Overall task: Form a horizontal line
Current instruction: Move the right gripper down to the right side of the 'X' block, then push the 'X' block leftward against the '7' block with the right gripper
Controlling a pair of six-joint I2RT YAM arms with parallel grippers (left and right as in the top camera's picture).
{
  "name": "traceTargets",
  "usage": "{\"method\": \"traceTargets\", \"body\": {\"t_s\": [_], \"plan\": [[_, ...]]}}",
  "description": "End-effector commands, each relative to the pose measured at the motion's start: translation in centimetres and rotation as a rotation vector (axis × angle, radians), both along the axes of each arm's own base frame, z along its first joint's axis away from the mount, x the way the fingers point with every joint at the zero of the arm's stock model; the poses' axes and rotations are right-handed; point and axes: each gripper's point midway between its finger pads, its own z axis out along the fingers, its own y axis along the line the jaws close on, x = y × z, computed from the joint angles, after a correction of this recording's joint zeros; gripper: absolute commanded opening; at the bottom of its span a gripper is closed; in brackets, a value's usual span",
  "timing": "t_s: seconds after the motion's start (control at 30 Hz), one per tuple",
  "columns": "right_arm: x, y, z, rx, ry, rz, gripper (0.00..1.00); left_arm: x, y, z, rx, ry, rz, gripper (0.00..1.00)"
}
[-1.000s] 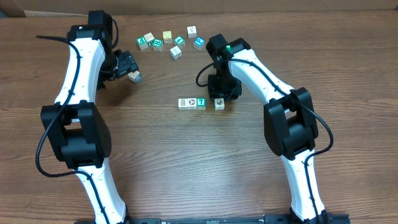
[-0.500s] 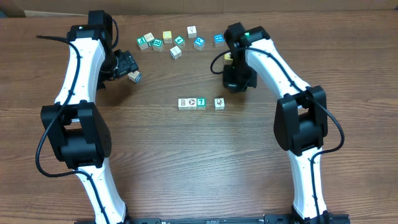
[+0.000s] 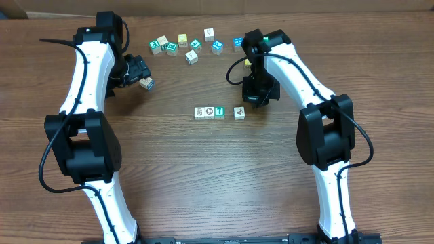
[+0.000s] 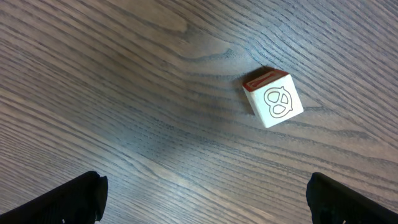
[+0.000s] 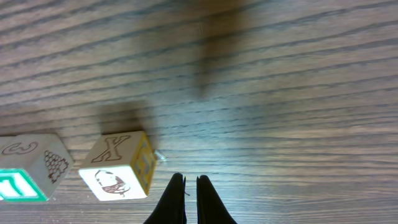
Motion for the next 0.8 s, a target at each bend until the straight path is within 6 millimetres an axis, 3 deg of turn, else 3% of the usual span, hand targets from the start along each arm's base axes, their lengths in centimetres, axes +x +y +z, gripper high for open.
{"method": "traceTargets", "body": {"t_s": [0.0,0.17,0.77], "plan": [[-0.5,0.6,0.5,0.004,-0.007,0.016,0.04,0.4,-0.3,0.0,0.006,-0.006,-0.016,1.0],[-1.2,0.4,-0.4,-0.006,0.017,0.017,0.04,0.4,-0.3,0.0,0.006,-0.006,-0.016,1.0],[-0.6,1.7,-0.5,0.036,-0.011,0.0,0.04,0.4,-0.3,0.0,0.006,-0.006,-0.016,1.0]]}}
